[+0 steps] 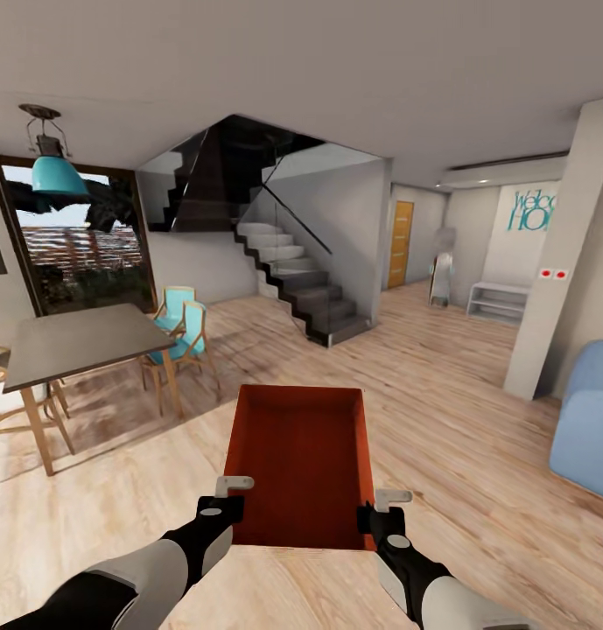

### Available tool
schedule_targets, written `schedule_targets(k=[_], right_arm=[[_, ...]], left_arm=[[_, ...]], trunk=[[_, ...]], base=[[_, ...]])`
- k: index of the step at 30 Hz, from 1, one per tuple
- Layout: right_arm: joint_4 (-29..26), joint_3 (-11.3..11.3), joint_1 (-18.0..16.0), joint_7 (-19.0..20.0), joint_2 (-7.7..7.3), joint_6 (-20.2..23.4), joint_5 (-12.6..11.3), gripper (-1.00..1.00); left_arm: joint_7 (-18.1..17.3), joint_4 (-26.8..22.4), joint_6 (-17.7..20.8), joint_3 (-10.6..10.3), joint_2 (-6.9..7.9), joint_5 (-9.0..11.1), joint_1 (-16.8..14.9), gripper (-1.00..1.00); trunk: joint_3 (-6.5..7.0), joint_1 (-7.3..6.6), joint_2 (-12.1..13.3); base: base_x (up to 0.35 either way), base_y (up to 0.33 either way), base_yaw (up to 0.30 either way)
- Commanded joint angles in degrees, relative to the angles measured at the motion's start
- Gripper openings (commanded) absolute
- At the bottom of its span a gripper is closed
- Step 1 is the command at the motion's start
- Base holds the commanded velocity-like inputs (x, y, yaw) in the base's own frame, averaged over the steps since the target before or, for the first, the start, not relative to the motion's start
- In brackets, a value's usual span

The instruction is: Move the two storage containers from the living room to the garage. In the garage, place one container on the floor and stack the other container on top of it (either order is fine).

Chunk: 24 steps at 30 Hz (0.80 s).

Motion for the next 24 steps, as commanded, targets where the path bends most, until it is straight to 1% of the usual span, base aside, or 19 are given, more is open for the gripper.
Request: schedule_targets(k=[1, 24], right_arm=[[-1.38, -1.83, -0.09, -0.06, 0.05, -1.12, 0.91, -1.00], [-1.38, -1.85, -0.09, -0.06, 0.06, -1.12, 0.91, -1.00]], left_arm=[[1.15, 0.16, -0.26, 1.28, 0.89, 0.83, -0.02, -1.00], [1.15, 0.16, -0.26, 1.28, 0.89, 0.83, -0.02, -1.00]], trunk=[[-0.09, 0.04, -0.07], [-0.09, 0.04, -0.07]], base=[[0.321, 0.106, -0.261], [0.321, 0.106, -0.282]])
